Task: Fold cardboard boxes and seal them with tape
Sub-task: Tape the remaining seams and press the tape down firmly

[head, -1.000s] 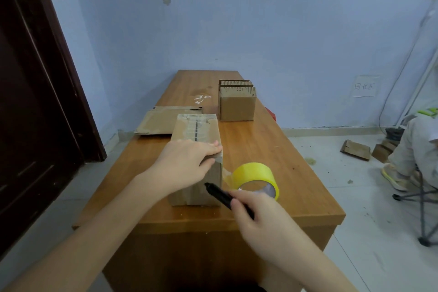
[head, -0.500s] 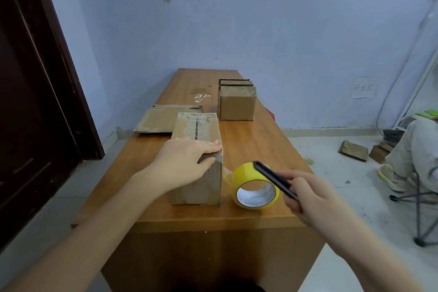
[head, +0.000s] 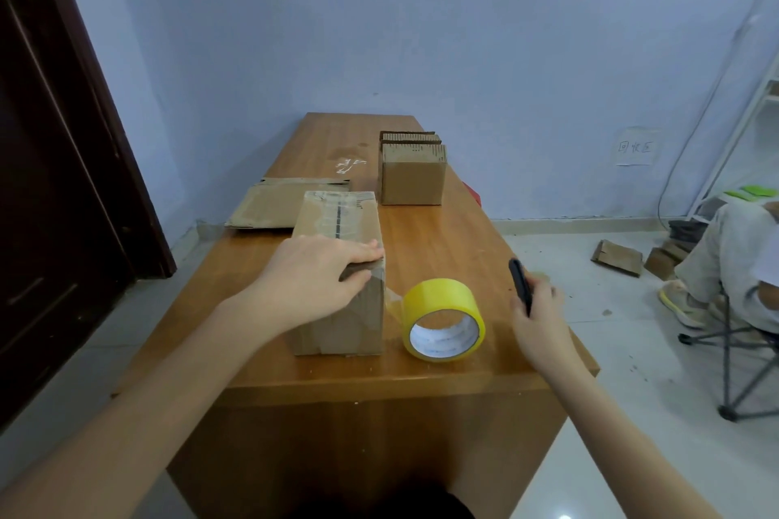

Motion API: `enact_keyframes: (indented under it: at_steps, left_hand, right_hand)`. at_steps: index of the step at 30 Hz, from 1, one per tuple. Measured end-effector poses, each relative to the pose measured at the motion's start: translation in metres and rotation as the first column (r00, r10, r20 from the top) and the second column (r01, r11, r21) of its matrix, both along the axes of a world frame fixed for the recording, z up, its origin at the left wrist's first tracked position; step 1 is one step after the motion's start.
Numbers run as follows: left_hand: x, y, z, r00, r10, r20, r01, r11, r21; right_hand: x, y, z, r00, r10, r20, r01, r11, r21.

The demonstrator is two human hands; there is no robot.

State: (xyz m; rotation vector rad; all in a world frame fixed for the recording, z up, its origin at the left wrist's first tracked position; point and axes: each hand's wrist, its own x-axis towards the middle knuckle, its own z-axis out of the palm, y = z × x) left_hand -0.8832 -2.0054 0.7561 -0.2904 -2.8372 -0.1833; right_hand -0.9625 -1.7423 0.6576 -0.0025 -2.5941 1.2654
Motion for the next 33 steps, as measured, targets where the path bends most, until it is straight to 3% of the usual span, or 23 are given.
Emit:
enact_keyframes:
  at_steps: [5,10,16,20,22,24,26,29,31,33]
  left_hand:
    - [0.0,0.001,0.001,1.0,0.0,0.005,0.0,1.0,0.017]
    - [0.001,0.002,0.002,1.0,0.015,0.01,-0.015,1.0,0.021]
    - [0.001,0.001,0.001,1.0,0.012,0.007,-0.012,1.0,0.022]
    - [0.0,0.0,0.0,1.0,0.007,-0.007,-0.007,1.0,0.013]
    - [-0.001,0.001,-0.001,1.0,0.007,-0.011,-0.006,1.0,0.014]
    - [-0.001,0.001,-0.003,1.0,0.007,-0.026,-0.007,1.0,0.011]
    - [0.0,0.0,-0.004,0.999,0.013,-0.046,-0.013,1.0,-0.003]
    - [0.002,0.003,-0.004,0.998,0.018,-0.054,-0.019,1.0,-0.016]
    - [0.004,0.005,-0.001,0.998,0.018,-0.053,-0.019,1.0,-0.023]
    - [0.004,0.006,-0.001,0.998,0.024,-0.052,-0.025,0.999,-0.024]
  right_hand:
    - [-0.012,-0.002,-0.025,0.995,-0.085,0.041,0.056,0.884,0.465]
    - [-0.014,-0.003,-0.031,0.992,-0.083,0.094,0.015,0.825,0.564]
    - [-0.013,-0.004,-0.028,0.991,-0.075,0.111,0.009,0.867,0.499]
    - [-0.007,-0.013,0.0,0.992,-0.001,-0.127,0.039,0.955,0.295]
    - [-0.002,-0.023,0.028,0.972,0.159,-0.174,-0.134,0.98,0.147]
    - [0.006,-0.039,0.056,0.92,0.373,-0.122,-0.355,0.924,0.144]
    - [0.011,-0.059,0.077,0.863,0.504,-0.031,-0.462,0.812,0.356]
    - [0.009,-0.087,0.09,0.828,0.535,0.169,-0.497,0.561,0.662]
    - [0.005,-0.099,0.091,0.783,0.505,0.363,-0.603,0.474,0.641]
    - [0.003,-0.101,0.09,0.712,0.513,0.48,-0.701,0.484,0.524]
